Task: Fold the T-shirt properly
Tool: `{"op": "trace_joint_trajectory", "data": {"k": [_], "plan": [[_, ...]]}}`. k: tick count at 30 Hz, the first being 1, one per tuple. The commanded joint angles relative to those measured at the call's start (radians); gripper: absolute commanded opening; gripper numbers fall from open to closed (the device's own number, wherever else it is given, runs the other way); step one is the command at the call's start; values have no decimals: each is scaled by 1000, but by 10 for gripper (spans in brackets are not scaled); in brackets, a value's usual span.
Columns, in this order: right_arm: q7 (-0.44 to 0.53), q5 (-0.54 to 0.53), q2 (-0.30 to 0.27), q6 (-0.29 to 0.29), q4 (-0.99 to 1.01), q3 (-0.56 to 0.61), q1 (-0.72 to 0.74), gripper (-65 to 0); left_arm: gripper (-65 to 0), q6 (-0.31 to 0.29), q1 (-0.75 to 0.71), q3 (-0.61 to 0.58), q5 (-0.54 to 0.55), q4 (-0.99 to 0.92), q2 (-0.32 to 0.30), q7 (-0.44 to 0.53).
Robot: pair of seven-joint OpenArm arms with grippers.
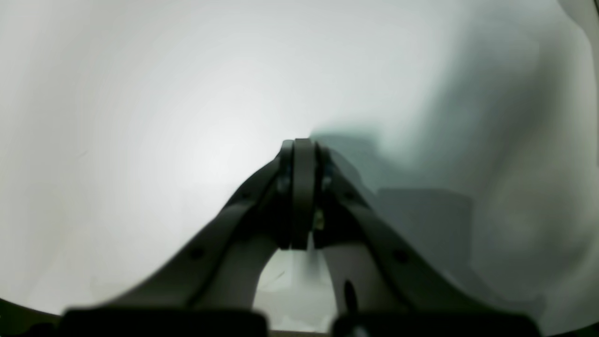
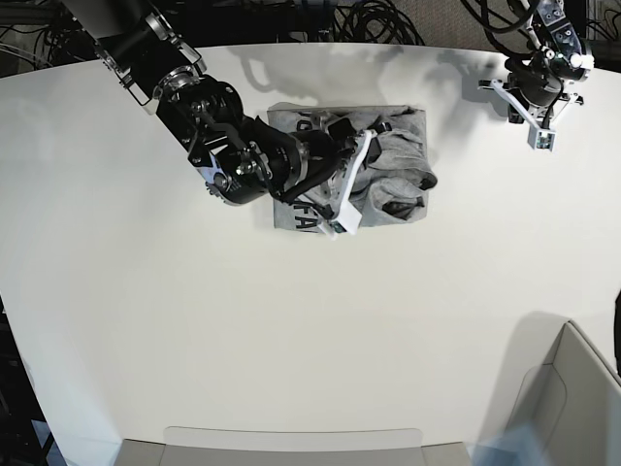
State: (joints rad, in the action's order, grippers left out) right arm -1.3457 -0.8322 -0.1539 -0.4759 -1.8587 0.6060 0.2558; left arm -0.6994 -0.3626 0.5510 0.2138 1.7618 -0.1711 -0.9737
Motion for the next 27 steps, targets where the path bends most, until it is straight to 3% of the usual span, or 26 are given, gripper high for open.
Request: {"op": "trace_joint_trajectory", "data": {"k": [1,5,9,13,17,23,27], "plan": [[-21,-32,3,-42,-14,-5,18,-650,-650,1,0,-3,11,16,-9,12],[-11,-11,-8,-42,49,-5,12,-650,-650,1,0,-10,11,16,-9,12],[56,58,1,-28,136,9,63,-650,-650,1,0,-10,11,16,-9,14],[101,73,50,107,324,36,138,-650,-650,1,0,-10,13,16,-9,14],[167,149,121,161,463,41,181,-650,-650,1,0,-6,11,16,-9,16],[186,330,261,322,634,41,244,-650,-650,1,0,-4,13,16,-9,16],[269,445,311,406,687,41,261,-650,-650,1,0,-7,13,16,-9,16]]}}
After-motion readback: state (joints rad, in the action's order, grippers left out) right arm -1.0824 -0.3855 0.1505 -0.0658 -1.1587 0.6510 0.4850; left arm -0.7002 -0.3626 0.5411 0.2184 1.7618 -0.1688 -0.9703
